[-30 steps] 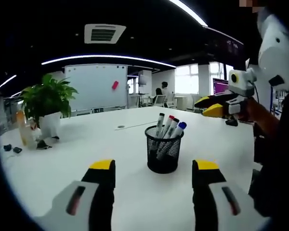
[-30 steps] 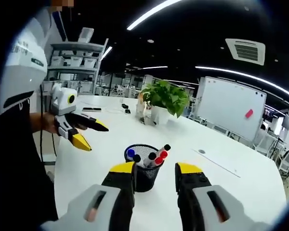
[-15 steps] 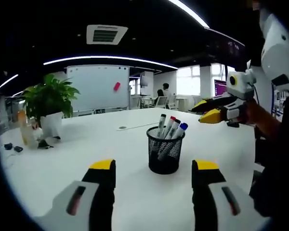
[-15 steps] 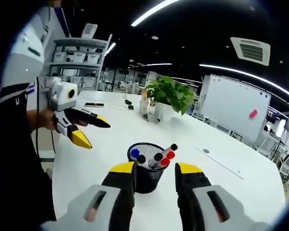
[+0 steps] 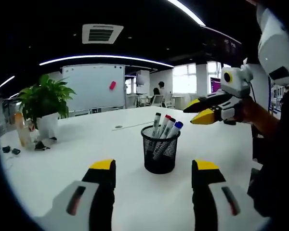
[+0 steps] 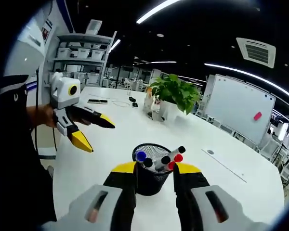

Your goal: Pick up the whiteboard markers from the pen holder and place them facing the whiteboard neatly

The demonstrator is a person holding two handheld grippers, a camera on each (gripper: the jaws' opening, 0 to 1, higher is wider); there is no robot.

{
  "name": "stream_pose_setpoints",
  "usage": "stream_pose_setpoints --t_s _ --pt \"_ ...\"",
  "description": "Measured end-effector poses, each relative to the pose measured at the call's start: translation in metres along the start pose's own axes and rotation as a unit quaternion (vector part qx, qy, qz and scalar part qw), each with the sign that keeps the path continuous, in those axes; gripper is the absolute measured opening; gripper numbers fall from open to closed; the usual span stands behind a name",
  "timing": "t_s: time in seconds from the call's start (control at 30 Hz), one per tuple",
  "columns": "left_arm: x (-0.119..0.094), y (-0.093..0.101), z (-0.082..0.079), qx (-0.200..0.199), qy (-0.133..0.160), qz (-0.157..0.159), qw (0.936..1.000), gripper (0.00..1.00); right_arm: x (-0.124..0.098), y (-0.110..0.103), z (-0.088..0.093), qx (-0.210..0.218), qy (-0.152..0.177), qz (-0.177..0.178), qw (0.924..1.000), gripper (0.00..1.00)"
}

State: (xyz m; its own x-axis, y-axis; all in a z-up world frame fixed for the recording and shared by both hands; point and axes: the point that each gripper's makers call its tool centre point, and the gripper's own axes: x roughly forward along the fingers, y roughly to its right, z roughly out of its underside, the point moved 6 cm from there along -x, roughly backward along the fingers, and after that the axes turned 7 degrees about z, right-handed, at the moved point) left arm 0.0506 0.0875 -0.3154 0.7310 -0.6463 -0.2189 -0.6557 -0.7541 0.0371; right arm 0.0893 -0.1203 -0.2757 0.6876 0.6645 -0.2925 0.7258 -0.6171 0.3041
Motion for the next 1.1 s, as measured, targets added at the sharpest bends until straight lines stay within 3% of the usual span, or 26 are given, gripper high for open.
stream_pose_setpoints --t_s 0.2,0.93,1.1 --pt "-0.003 0.0 0.0 -0.002 -0.001 -0.007 1.0 0.64 0.003 -0.001 0.003 0.002 -0.006 -0.007 1.0 0.26" --pt "-0.011 -0.009 -0.001 0.004 0.001 -0.021 0.9998 0.65 0.02 -0.009 0.011 -0.012 -0.026 -0.018 0.9994 0.25" --pt "-0.012 -0.008 0.005 0.018 -0.014 -0.017 0.9996 0.65 0.027 -0.013 0.015 -0.001 -0.029 -0.029 0.9992 0.24"
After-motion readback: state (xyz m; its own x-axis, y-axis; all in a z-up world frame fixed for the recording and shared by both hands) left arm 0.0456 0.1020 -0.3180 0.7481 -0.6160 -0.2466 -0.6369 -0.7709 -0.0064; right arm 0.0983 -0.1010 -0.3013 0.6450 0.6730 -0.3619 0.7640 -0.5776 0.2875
